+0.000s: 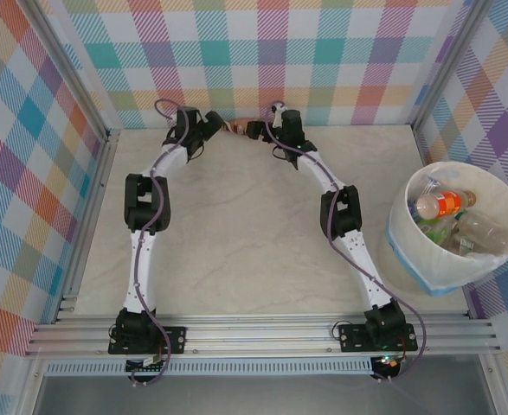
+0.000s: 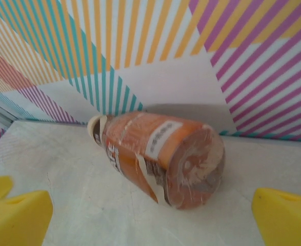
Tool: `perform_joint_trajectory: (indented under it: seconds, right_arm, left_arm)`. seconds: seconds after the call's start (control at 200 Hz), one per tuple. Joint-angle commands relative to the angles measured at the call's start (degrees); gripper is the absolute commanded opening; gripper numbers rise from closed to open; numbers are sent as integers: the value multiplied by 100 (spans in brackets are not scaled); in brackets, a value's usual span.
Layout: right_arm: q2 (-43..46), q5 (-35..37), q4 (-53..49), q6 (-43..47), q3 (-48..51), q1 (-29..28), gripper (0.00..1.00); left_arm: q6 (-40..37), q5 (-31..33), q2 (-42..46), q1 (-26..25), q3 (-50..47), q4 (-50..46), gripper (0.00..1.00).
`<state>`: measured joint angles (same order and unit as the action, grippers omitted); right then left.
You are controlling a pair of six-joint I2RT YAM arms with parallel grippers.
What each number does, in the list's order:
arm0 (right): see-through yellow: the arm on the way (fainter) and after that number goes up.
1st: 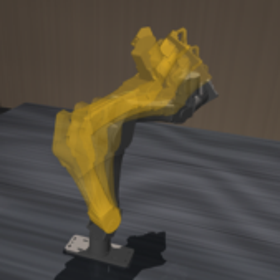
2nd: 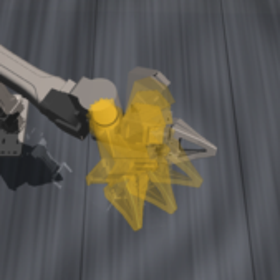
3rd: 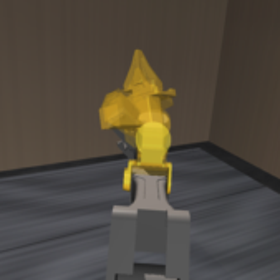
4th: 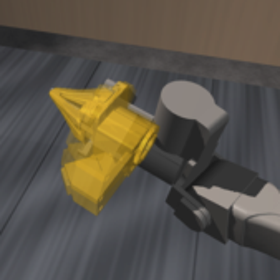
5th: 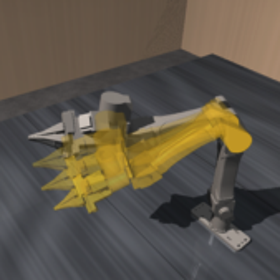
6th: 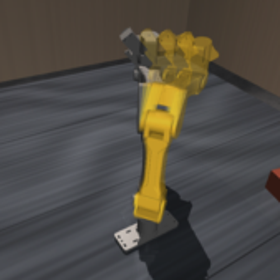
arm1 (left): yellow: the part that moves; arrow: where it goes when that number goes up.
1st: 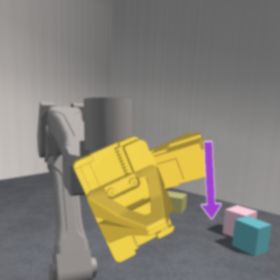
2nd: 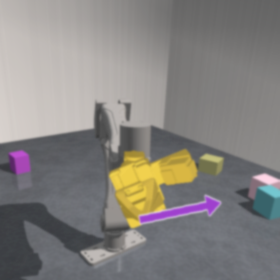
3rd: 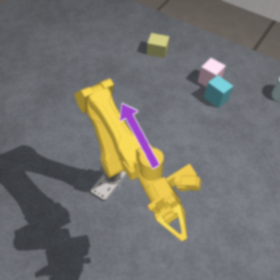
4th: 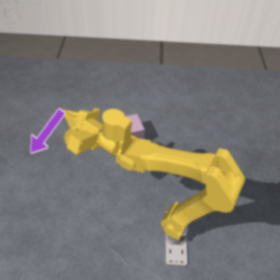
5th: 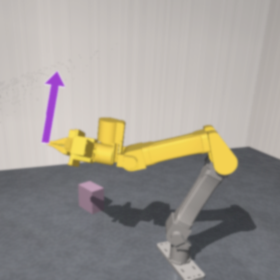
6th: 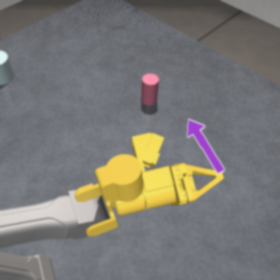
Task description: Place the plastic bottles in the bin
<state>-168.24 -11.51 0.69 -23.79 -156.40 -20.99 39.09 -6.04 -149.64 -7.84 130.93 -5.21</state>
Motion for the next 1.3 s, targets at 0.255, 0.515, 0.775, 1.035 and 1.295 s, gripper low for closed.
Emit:
perform_joint_trajectory:
  seconds: [0.255,0.515,0.775,1.035,1.295]
  right_arm:
    - [-557,303,1080,-1287,-333,2,100]
    - [-868,32,1586,-1382,-545,-158,100]
    - [-833,-9,1898,-954,-680,-389,100]
    - [-562,-1321,1930,-412,-693,-807,100]
    - [23,-2626,1573,-90,-278,-1011,100]
  left_arm:
    - [-30,-579,-3026,109,4919,-1125,100]
    - [3,-1070,-3277,98,4850,-586,100]
    - [-97,-1135,-3256,54,4880,-961,100]
    - [-230,-1062,-3241,67,5089,-1510,100]
    - [-128,-455,-2609,278,5131,-3362,100]
